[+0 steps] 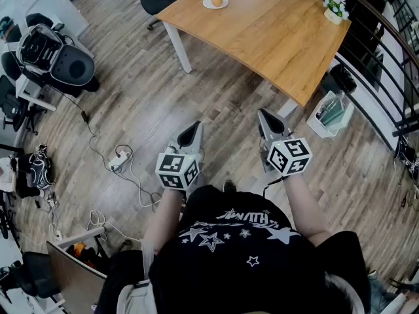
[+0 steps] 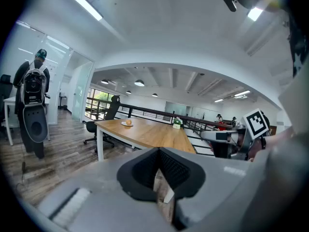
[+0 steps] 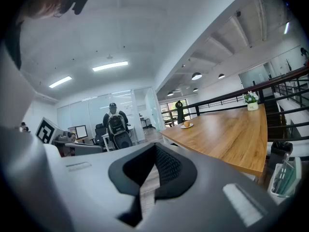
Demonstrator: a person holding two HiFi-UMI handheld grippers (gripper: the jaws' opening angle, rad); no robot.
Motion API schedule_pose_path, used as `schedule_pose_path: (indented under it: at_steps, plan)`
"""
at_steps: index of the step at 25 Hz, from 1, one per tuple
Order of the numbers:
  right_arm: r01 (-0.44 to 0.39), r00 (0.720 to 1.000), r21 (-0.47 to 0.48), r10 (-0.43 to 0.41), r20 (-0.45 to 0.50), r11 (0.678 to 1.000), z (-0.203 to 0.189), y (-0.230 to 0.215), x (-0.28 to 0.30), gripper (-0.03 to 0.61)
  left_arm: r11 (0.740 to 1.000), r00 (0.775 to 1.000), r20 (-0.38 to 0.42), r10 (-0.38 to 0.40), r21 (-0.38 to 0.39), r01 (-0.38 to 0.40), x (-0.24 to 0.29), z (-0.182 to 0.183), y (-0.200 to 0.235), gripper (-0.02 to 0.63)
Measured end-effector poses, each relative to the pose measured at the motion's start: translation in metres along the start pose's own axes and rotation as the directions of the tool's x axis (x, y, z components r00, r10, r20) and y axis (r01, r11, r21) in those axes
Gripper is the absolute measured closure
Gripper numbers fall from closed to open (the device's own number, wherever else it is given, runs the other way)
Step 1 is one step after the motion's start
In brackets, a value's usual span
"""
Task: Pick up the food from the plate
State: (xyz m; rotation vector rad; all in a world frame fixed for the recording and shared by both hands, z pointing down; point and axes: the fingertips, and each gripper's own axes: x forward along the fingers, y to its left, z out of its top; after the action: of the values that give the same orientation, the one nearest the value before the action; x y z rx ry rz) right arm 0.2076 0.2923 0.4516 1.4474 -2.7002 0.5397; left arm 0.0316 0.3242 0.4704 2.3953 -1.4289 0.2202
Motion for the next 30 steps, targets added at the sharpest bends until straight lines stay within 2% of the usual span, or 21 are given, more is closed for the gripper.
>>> schedule_pose_path:
  at_steps: [11, 19, 23, 27, 30]
  plan:
    - [-0.056, 0.998, 0.001, 0.056, -0.002, 0.998, 0.000, -0.010, 0.020, 0.578, 0.999, 0.999, 0.018, 0.040, 0.020, -0.040, 0.011, 0.006, 0.000, 0.613]
    - [-0.136, 0.990, 0.055, 0.138, -0.033, 0.989, -0.014, -0.008, 0.047, 0.578, 0.995, 0.996, 0.005, 0.093, -0.040, -0.093, 0.006, -0.002, 0.019, 0.612]
    - [-0.121, 0.992, 0.080, 0.124, -0.034, 0.989, -0.011, -0.018, 0.071, 0.577, 0.992, 0.993, 0.018, 0.113, -0.054, -0.112, 0.014, 0.006, 0.038, 0.612]
    - [-0.091, 0.995, 0.080, 0.093, -0.022, 0.993, -0.003, -0.036, 0.098, 0.576, 0.994, 0.994, 0.015, 0.107, -0.031, -0.106, 0.035, 0.013, 0.057, 0.612]
    - [-0.047, 0.999, 0.072, 0.049, -0.020, 0.996, 0.001, -0.053, 0.118, 0.575, 0.994, 0.996, -0.004, 0.093, -0.062, -0.093, 0.052, 0.012, 0.075, 0.612]
